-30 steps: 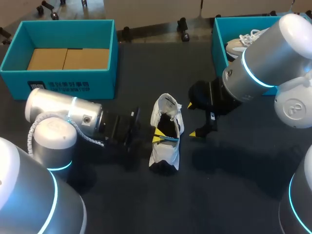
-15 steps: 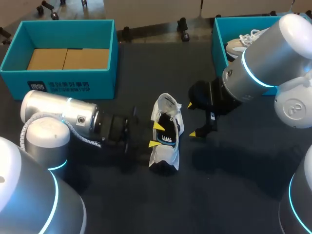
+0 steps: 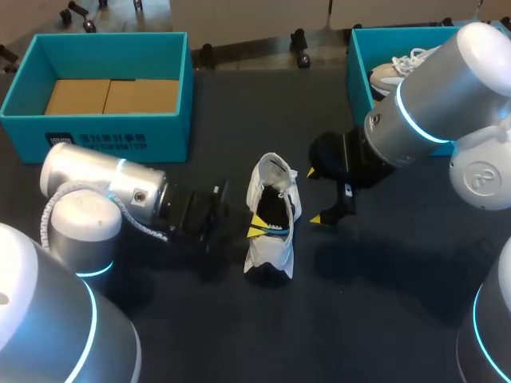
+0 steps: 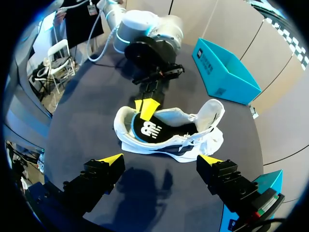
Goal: Take the shoe out of the shoebox, open the shoe tongue, remove and reinsert the insole, then place the shoe into the shoebox
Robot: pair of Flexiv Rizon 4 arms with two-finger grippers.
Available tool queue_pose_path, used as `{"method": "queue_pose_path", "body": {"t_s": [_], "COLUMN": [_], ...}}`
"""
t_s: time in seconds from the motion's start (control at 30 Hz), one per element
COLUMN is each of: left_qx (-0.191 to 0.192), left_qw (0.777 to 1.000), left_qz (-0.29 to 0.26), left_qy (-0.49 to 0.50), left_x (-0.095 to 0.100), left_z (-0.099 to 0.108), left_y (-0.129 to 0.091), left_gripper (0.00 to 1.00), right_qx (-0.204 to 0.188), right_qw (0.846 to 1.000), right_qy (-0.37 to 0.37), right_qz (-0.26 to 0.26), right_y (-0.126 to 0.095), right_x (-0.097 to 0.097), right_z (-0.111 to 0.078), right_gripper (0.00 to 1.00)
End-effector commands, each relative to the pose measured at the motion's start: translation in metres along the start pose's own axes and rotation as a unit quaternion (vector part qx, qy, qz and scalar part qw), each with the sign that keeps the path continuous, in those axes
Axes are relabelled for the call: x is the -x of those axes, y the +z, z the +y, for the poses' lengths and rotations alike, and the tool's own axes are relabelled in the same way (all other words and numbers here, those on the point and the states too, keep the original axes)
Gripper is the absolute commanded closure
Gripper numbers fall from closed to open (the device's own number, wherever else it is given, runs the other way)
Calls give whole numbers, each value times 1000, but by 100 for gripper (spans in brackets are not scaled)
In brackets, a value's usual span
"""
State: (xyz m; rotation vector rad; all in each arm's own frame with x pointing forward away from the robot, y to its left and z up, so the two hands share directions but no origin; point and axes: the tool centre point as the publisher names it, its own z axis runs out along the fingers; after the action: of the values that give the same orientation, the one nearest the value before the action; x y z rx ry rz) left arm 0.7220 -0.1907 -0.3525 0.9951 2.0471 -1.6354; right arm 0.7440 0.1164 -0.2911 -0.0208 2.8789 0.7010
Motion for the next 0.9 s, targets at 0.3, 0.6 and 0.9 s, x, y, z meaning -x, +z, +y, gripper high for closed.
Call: {"method": "queue_pose_path", "body": {"t_s": [0.3, 0.6, 0.9], "left_qx": [-5, -22, -29], "left_qw": [1000, 1000, 999], "left_qz": [-12, -12, 11], "left_qy": [-8, 4, 23], "left_x": [8, 27, 44], "left_z": [-4, -25, -32], "left_y": [-5, -20, -23], "left_gripper": [0, 0, 0], "right_qx": [0, 0, 0], "right_qw": [1000, 1000, 1000], "right_qy": [0, 0, 0], "right_qz": [-1, -1, -1], "right_y": [1, 1, 1], "right_x": [0, 0, 0], "right_z": [0, 0, 0], "right_gripper": [0, 0, 0]}}
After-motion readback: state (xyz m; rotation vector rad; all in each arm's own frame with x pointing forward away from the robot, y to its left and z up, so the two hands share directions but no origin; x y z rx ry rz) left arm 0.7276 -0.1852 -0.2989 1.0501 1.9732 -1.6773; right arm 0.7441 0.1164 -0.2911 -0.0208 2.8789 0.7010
